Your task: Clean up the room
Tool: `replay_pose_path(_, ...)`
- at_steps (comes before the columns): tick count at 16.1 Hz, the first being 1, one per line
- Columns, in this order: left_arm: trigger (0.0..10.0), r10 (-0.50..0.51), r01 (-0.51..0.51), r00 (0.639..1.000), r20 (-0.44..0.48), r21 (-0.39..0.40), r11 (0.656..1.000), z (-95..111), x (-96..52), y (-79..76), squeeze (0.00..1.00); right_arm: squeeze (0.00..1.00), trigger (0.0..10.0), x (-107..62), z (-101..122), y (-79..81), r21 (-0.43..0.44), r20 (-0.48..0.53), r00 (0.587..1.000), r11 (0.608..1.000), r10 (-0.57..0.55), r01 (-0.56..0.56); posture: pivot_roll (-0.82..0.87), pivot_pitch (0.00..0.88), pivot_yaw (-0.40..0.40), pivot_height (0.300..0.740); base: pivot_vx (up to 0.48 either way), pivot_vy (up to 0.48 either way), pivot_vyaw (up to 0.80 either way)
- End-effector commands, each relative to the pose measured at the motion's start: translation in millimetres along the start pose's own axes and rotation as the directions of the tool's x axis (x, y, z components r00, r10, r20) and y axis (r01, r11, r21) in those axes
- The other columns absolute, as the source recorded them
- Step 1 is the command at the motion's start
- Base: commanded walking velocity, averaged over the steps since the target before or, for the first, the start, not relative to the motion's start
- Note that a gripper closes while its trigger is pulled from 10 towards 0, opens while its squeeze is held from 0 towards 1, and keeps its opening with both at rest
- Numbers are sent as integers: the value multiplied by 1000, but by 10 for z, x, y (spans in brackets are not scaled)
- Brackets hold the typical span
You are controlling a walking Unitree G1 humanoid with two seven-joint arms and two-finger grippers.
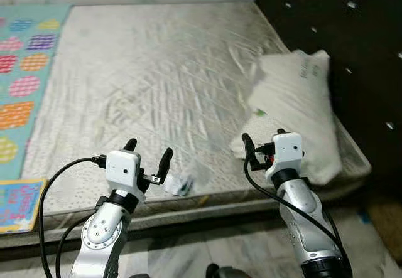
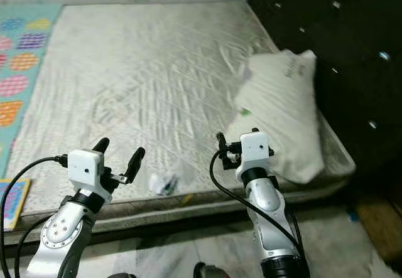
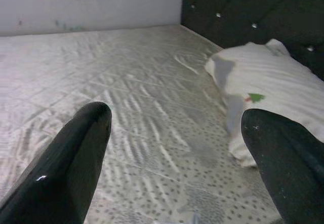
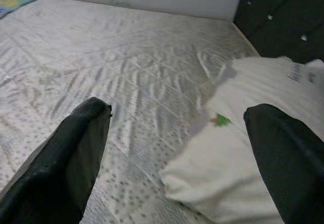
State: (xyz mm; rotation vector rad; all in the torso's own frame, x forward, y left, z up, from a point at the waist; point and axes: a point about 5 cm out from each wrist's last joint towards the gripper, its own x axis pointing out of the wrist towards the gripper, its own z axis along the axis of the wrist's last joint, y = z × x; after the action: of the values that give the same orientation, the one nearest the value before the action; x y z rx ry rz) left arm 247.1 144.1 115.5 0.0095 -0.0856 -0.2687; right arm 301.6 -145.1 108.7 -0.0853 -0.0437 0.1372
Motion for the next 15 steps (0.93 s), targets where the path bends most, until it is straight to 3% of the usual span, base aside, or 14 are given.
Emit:
replay_pose_path(1, 10000, -14, 14, 1000, -11, -2, 1000, -28, -20, -11, 0, 0, 10000, -8, -6, -9, 1, -1, 1000, 1000, -1, 1, 38, 184, -40, 740, 356, 0, 0)
replay_pose_path(6, 10000, -9, 9, 1000, -11, -3, 1000, -27, -15, -12, 0, 0, 10000, -2, -5, -12, -1, -1, 1000, 1000, 2, -2, 38, 184, -42, 740, 350, 0, 0)
replay_pose_path(15, 10000, 24, -24, 999, -34, -6, 1000, -63, -15, 11, 0, 0, 10000, -11, -19, -11, 5, -4, 1000, 1000, 6, -6, 38, 186, -44, 740, 0, 33, 0)
